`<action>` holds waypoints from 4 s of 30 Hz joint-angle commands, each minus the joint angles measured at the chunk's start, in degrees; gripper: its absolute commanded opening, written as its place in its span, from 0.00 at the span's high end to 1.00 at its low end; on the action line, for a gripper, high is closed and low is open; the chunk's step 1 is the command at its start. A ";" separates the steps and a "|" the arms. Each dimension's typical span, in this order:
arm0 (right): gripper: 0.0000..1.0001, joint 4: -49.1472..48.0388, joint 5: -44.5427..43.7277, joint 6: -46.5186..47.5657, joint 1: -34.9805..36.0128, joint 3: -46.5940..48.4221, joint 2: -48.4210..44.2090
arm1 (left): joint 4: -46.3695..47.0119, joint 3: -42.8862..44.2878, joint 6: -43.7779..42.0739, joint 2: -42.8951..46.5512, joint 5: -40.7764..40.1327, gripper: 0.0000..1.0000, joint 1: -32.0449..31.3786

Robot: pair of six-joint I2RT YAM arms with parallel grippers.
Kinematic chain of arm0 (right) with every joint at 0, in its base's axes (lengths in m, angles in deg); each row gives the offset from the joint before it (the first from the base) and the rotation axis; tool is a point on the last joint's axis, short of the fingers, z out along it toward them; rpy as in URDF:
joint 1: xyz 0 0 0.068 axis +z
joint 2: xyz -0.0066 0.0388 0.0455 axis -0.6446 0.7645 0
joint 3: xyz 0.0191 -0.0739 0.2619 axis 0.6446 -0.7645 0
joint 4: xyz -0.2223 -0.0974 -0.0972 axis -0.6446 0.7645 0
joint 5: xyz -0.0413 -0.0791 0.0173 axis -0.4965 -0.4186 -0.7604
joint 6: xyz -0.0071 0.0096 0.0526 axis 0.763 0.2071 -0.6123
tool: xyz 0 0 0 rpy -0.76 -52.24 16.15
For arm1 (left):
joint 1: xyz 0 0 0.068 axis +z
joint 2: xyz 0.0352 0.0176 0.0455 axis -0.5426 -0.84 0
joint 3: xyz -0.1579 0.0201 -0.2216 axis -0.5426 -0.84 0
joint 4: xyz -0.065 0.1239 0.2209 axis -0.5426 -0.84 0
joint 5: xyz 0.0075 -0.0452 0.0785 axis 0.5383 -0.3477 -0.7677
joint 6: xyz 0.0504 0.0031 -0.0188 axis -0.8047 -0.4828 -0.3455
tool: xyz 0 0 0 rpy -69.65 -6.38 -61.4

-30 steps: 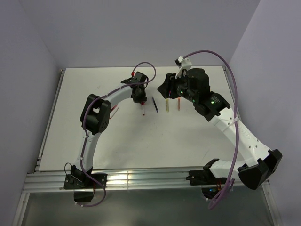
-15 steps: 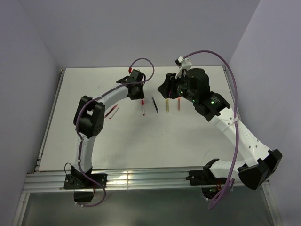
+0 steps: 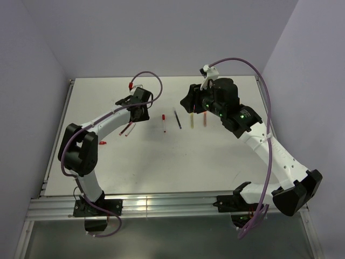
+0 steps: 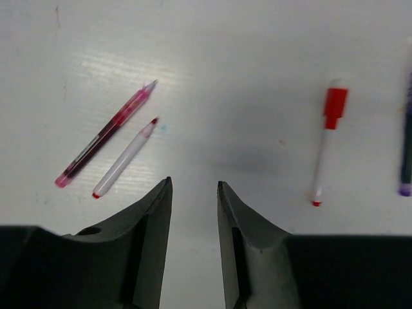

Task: Insert the pens into the pen caps
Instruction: Pick up the pen from the center of the board.

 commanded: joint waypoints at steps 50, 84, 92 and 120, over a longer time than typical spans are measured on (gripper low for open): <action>0.49 -1.93 1.08 -1.08 -0.50 0.11 -1.53 | -3.35 2.80 -6.77 -9.91 4.04 0.62 7.24; 0.50 -2.28 1.34 -1.00 -0.50 -0.16 -1.00 | -2.82 0.43 -5.19 -11.23 7.11 0.66 7.42; 0.51 -2.28 1.26 -0.99 -0.50 -0.07 -1.00 | -3.79 0.51 -4.22 -11.93 6.50 0.67 6.45; 0.55 -1.58 1.52 -0.47 -0.50 0.46 0.23 | 1.82 -5.20 1.83 -11.67 12.29 1.00 2.67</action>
